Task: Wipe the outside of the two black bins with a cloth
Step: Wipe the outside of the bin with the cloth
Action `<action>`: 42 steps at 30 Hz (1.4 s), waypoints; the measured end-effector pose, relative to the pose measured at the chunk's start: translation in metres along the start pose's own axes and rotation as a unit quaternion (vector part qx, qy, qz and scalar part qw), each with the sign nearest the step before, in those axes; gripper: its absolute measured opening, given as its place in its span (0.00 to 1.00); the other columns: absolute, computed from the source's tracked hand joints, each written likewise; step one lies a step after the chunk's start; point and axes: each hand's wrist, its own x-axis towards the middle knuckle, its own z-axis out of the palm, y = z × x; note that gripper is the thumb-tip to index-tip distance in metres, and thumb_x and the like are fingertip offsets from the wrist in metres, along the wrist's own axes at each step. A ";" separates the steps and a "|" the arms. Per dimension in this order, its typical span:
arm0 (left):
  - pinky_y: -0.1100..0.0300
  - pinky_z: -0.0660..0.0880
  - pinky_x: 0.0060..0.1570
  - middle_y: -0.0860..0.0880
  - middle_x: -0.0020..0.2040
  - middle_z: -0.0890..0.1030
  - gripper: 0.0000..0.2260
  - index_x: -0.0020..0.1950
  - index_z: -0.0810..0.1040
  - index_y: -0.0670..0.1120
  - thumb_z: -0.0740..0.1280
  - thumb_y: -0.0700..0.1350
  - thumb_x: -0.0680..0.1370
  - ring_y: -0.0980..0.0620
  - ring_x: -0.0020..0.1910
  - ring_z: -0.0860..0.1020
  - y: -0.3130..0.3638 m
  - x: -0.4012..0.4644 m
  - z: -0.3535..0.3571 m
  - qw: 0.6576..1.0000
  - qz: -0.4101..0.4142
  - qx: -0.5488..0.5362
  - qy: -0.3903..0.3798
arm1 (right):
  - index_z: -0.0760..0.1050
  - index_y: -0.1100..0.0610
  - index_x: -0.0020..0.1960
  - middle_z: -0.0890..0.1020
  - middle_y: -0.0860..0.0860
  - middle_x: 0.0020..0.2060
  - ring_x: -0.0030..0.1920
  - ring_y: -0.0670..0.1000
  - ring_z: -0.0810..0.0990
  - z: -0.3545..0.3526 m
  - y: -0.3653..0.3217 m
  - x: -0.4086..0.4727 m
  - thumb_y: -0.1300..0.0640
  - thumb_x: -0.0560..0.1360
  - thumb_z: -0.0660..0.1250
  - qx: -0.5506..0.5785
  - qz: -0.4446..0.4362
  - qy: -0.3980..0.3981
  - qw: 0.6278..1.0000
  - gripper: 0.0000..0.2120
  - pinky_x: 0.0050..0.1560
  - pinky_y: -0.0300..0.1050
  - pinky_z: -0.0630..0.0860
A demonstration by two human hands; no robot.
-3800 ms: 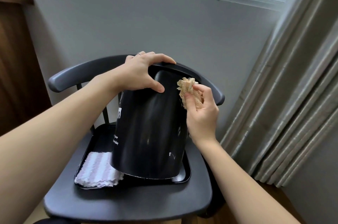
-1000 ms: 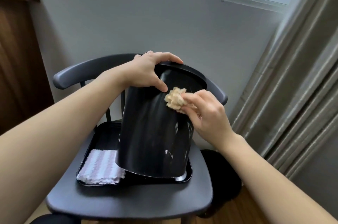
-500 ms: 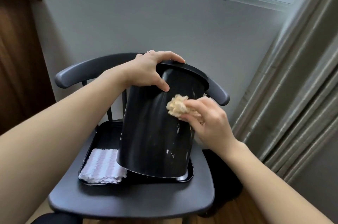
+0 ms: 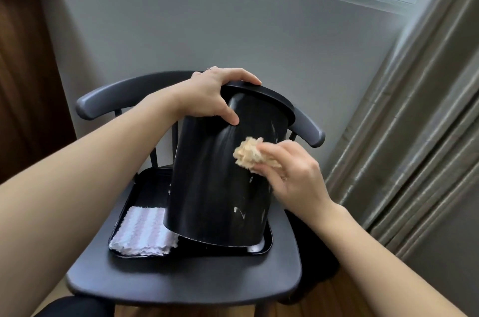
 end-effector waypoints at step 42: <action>0.43 0.68 0.72 0.54 0.70 0.72 0.34 0.60 0.72 0.78 0.77 0.50 0.60 0.43 0.72 0.68 -0.012 0.008 0.000 1.000 0.017 -0.015 -0.011 | 0.83 0.58 0.53 0.79 0.52 0.40 0.37 0.55 0.77 0.002 -0.019 -0.051 0.58 0.76 0.72 -0.011 -0.095 -0.077 0.992 0.07 0.33 0.49 0.77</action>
